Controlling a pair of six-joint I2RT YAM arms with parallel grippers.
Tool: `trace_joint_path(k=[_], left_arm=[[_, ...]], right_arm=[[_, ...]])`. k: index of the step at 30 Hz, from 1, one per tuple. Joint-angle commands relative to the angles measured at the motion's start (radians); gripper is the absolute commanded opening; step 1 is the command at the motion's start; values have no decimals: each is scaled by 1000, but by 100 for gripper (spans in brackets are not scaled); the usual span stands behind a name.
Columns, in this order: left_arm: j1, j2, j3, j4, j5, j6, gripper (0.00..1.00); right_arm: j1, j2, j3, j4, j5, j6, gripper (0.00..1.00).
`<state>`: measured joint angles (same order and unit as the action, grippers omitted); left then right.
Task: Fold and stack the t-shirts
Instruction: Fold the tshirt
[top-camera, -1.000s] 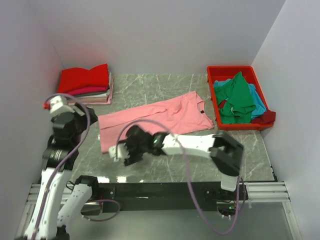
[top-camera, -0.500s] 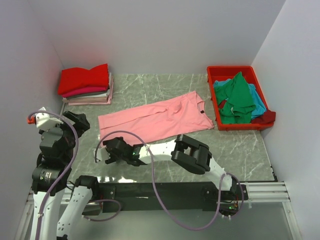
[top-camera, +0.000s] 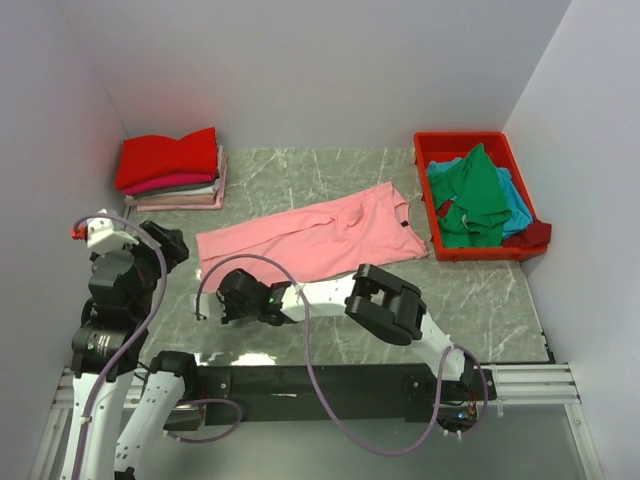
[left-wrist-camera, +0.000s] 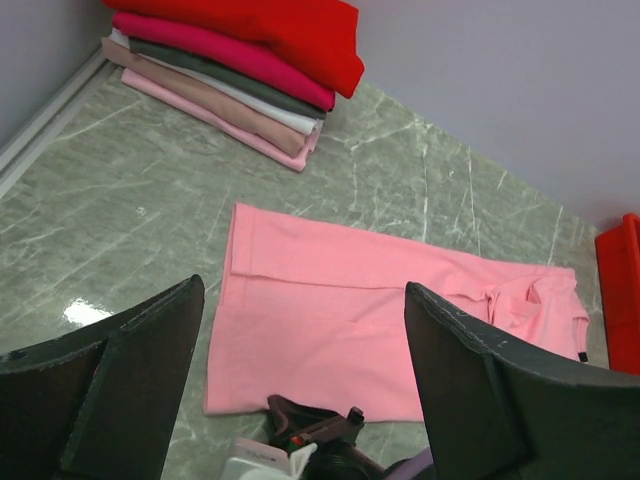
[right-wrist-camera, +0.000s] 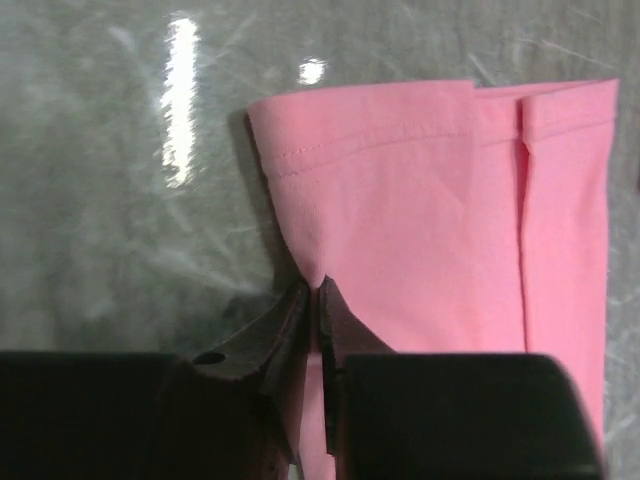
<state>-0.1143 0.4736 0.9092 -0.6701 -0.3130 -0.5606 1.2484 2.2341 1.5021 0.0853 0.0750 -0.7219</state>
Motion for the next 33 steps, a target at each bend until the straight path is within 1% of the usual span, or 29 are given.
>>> trace_joint_path(k=[1,2,4,6,8,9,10,11,13,14,15,16,17,18,19,20,21,22,23,24,25,26,27,28,29,30,31,32,33], left_arm=[[4,34,-12,76,52,51,86],[5,49,-18,87,83,59,86],[5,72,-24,124,127,91,87],[5,123,-29,141,187,103,87],[5,173,-33,174,222,119,86],[5,189,-41,191,267,123,86],[5,206,-43,237,291,136,86],[4,242,-43,260,310,139,86],[5,289,-36,309,399,145,87],[4,346,-24,352,429,145,87],[5,382,-14,372,489,139,87],[5,420,-3,388,520,137,87],[4,503,28,418,541,134,86],[4,549,45,432,576,130,84],[4,594,62,447,635,122,83],[4,687,101,480,667,120,82],[4,733,124,492,696,114,80],[-2,781,149,507,759,107,79],[-8,872,201,518,775,108,80],[-19,920,232,527,787,110,80],[-53,969,264,526,795,122,80],[-74,1070,342,520,790,131,80],[-97,1126,387,491,795,145,79],[-141,1183,436,475,801,175,78],[-163,1299,529,459,805,189,78],[-185,1357,578,443,805,215,77],[-223,1416,630,407,810,229,76],[-241,1529,737,386,813,244,75],[-257,1586,793,365,809,269,74]], right_arm=[[-6,-76,-48,-113,-173,48,9],[-4,-88,-55,-120,-187,53,5],[-4,-131,-86,-147,-214,59,2],[2,-189,-118,-170,-259,76,1],[17,-238,-196,-174,-285,78,1],[23,-287,-227,-173,-300,72,1],[28,-309,-284,-171,-305,70,2],[42,-326,-305,-171,-305,76,2],[45,-367,-333,-183,-288,93,10],[43,-379,-332,-194,-284,114,17],[40,-407,-316,-228,-258,119,36],[31,-424,-310,-246,-247,122,42],[25,-445,-301,-272,-245,105,46],[-10,-493,-292,-348,-266,79,54],[-30,-523,-287,-392,-321,52,59],[-87,-588,-289,-436,-354,-29,63],[-116,-622,-293,-522,-381,-69,63],[-154,-657,-312,-554,-435,-101,63],[-191,-694,-328,-579,-454,-138,63],[-231,-761,-345,-599,-474,-151,63],[-327,-793,-380,-637,-486,-160,63],[-374,-827,-402,-641,-507,-153,63],[-432,-897,-423,-648,-521,-145,63],[-537,-931,-460,-647,-532,-131,63],[-600,-970,-479,-642,-567,-91,63],[-651,-1037,-508,-627,-580,-65,64],[-705,-1066,-519,-622,-599,-45,65],[-807,-1094,-529,-619,-615,-3,67],[-849,-1140,-537,-601,-644,25,68]])
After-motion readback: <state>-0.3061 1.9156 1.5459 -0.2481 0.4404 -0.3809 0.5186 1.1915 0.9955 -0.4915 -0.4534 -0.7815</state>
